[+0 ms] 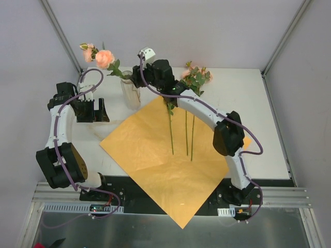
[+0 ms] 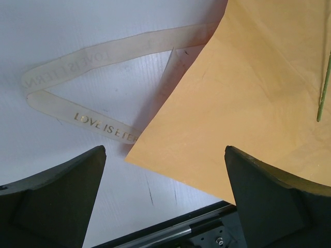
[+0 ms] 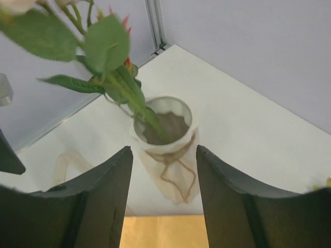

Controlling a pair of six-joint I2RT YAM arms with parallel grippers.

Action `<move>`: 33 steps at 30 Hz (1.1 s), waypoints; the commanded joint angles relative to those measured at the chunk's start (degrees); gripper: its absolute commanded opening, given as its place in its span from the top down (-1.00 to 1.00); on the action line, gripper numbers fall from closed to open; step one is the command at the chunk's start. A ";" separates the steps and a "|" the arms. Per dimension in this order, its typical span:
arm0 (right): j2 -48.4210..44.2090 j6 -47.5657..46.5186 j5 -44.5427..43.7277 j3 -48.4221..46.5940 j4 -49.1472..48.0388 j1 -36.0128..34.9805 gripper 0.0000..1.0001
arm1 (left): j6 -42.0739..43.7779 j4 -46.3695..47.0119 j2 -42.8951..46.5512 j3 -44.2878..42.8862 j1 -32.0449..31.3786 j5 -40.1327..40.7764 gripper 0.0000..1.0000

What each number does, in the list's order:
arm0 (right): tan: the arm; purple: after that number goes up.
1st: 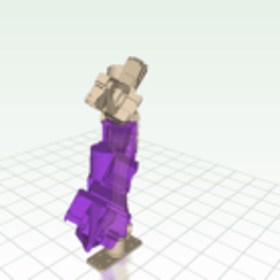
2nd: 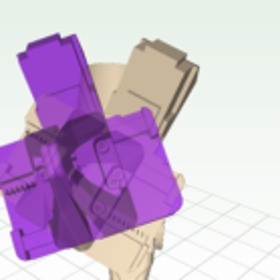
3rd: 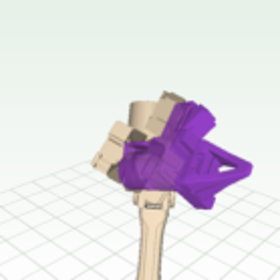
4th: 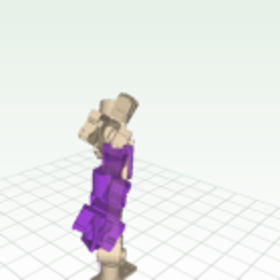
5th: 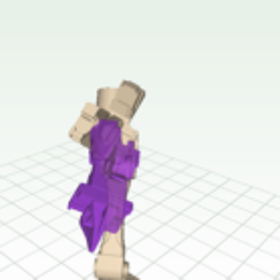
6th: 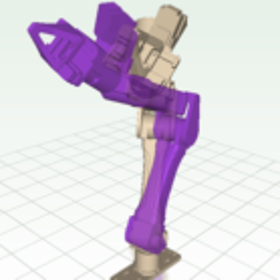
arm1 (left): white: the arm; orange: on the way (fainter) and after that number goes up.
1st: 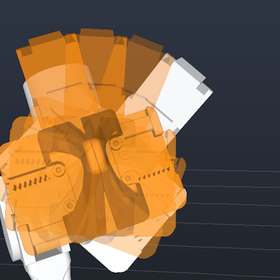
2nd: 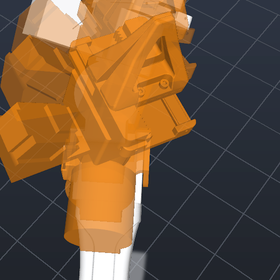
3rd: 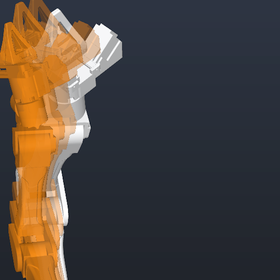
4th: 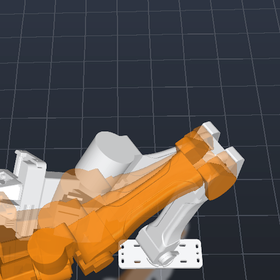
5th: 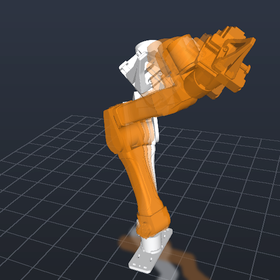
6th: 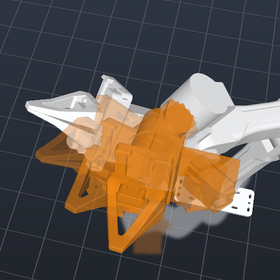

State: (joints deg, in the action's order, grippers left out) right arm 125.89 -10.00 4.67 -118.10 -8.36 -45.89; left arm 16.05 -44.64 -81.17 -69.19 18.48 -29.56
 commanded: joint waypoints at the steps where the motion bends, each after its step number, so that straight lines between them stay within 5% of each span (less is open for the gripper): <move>1: -13.55 2.00 -0.98 4.54 1.92 1.24 -0.31 | 0.65 -1.06 2.68 0.81 0.59 -0.94 -0.98; 5: -15.67 3.49 -0.71 6.30 7.65 2.64 -0.57 | 0.38 -1.06 3.03 1.25 0.51 -1.11 -0.99; 8: -17.07 5.07 -0.98 8.67 13.18 4.93 -0.99 | 0.56 -0.97 3.82 1.69 0.59 -1.02 -0.98; 14: -18.74 4.13 1.66 18.32 19.97 7.66 -0.93 | 2.40 -0.89 5.05 3.79 0.68 0.38 -0.98; 17: -19.37 -1.92 -4.03 23.09 20.48 4.94 -0.93 | 2.84 -0.97 5.32 4.76 0.86 0.29 -0.98; 20: -14.19 -1.08 -16.07 17.05 29.25 3.18 -0.93 | 2.93 -1.06 5.32 5.03 1.03 -0.06 -0.98; 25: -8.91 2.97 -21.27 14.83 34.29 3.52 -0.98 | 3.72 -0.97 5.93 5.47 1.12 0.20 -0.98; 33: 1.27 7.18 -21.46 7.30 40.34 4.40 -0.56 | 5.92 -1.06 6.11 6.35 1.47 1.79 -0.98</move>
State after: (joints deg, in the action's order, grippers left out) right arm 122.76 -5.91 -14.41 -104.47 26.39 -42.04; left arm 19.44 -45.15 -76.75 -62.96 19.22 -28.47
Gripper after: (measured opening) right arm 0.820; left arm 0.991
